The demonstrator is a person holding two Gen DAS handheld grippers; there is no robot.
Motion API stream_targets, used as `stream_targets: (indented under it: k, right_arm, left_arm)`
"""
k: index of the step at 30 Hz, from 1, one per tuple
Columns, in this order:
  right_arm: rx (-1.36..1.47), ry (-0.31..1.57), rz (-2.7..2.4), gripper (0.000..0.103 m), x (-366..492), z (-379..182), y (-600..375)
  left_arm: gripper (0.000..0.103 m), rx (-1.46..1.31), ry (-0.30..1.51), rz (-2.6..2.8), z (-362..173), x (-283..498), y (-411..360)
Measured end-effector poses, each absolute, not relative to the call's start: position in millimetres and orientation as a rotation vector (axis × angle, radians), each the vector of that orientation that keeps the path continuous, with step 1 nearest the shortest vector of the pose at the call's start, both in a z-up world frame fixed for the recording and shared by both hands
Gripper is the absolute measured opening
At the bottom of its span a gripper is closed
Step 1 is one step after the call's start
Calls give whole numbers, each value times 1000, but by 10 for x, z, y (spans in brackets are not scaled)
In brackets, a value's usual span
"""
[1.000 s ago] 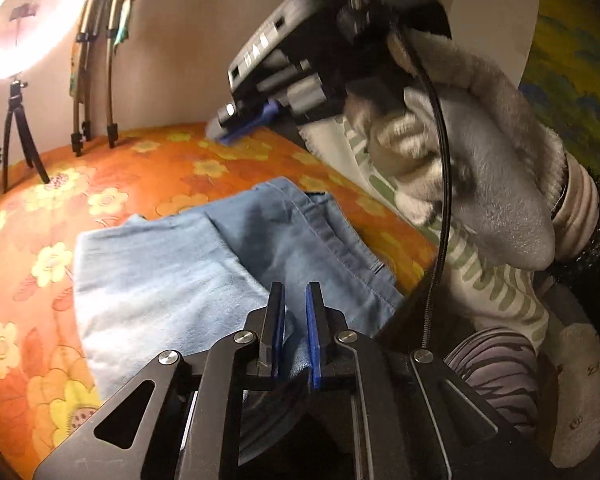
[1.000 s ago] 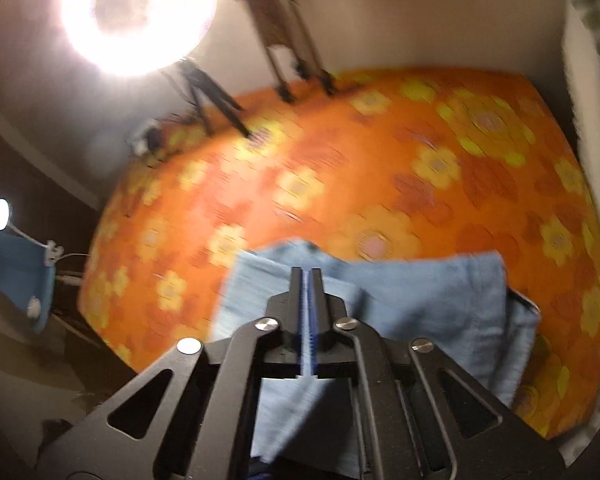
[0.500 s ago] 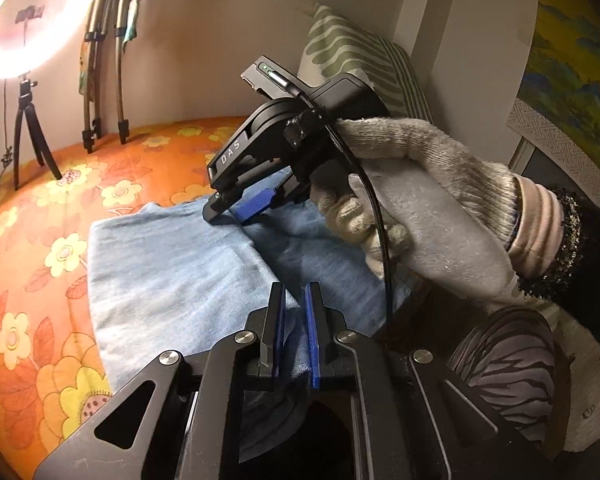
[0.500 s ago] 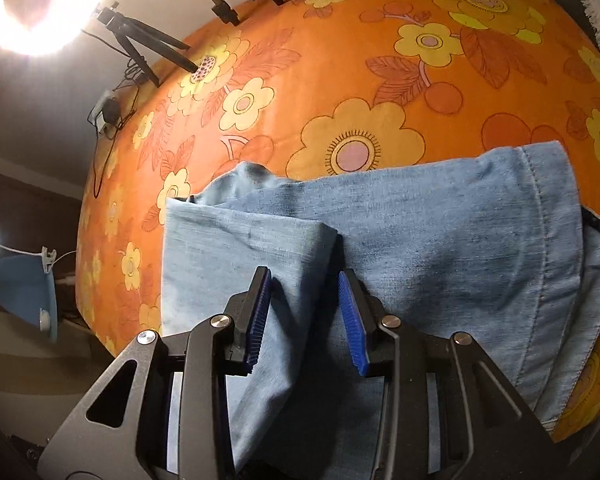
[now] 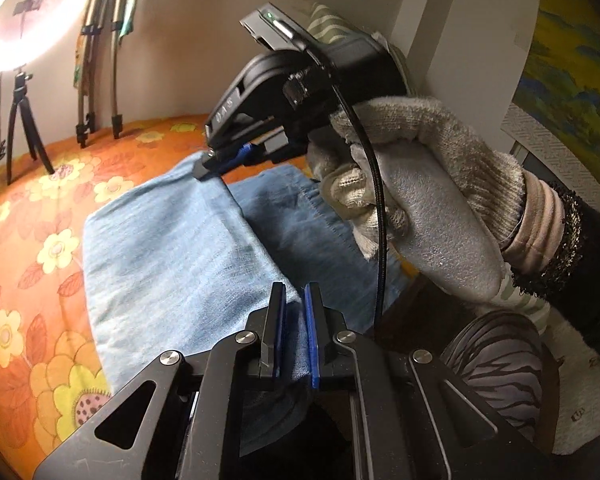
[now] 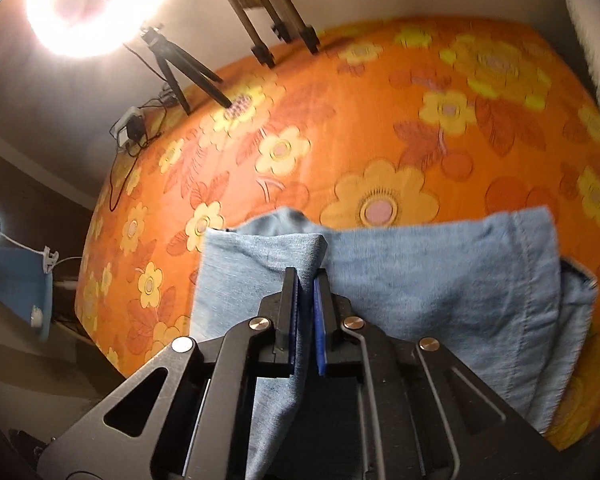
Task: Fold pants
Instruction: 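Lift the jeans edge with both tools and fold it over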
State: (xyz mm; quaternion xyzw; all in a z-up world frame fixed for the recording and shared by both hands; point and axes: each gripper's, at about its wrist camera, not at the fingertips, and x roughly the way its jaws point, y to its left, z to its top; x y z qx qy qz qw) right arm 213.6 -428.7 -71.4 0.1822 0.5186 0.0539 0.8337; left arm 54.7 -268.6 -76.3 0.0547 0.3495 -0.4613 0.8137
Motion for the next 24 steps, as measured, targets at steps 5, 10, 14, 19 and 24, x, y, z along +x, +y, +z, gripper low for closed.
stream_targets:
  k: [5,10,14,19,24]
  right_arm:
    - [336,1065,93,7,2080,-470,-4399]
    - [313,1034,28,7,1951,-314,-4694]
    - [327,1024,-16,6,1840,-272,-4988]
    - [331,1028,-56,6,1768,-318,-5285]
    - [328,1038,-76,6,1771,-417,-5452]
  left_arm:
    - [8,122,733,-1031,-699,529,-2901]
    - [8,133,735,-1091,-697,518,-3250]
    - [8,126,751,-1135,-728,544,-3519]
    - [8,132,769,-1185,-794,562,-3848]
    - [8,142,788,-1211,-865,637,-4101]
